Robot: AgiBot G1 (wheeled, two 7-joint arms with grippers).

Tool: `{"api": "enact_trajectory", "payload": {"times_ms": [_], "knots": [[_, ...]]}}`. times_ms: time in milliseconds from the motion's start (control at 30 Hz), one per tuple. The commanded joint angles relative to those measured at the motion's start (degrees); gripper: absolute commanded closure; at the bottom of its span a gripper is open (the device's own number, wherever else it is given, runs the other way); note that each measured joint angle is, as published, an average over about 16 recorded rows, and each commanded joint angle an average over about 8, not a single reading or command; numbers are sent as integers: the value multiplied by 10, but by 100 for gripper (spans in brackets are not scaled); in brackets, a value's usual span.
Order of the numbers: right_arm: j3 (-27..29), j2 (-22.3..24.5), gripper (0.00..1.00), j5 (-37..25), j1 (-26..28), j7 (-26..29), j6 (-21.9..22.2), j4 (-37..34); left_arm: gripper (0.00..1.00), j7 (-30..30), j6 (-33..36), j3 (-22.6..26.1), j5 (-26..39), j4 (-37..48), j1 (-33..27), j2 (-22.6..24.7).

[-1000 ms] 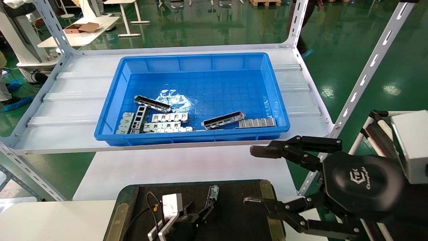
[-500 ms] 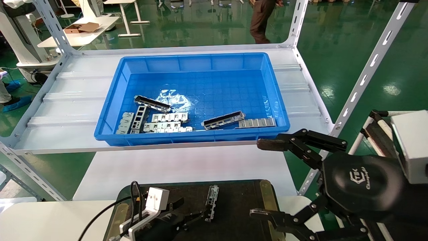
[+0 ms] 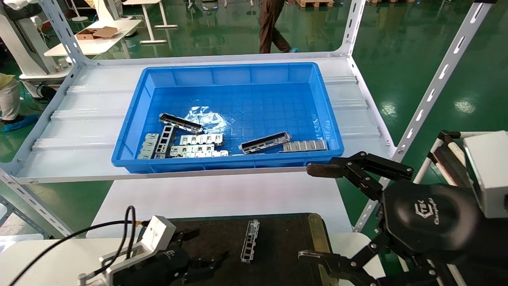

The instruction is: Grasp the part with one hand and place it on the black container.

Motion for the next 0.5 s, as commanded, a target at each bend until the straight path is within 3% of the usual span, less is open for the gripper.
{"api": "enact_trajectory", "payload": {"times_ms": [33, 267, 500], "knots": [[0, 0, 0, 0, 0, 0, 0, 0, 0, 32, 37, -26, -15, 0, 7, -14], [0, 0, 0, 0, 0, 0, 0, 0, 0, 167, 168, -103, -80, 40, 35, -42], [0, 0, 0, 0, 0, 0, 0, 0, 0, 257, 282, -138, -112, 96, 28, -55]]}}
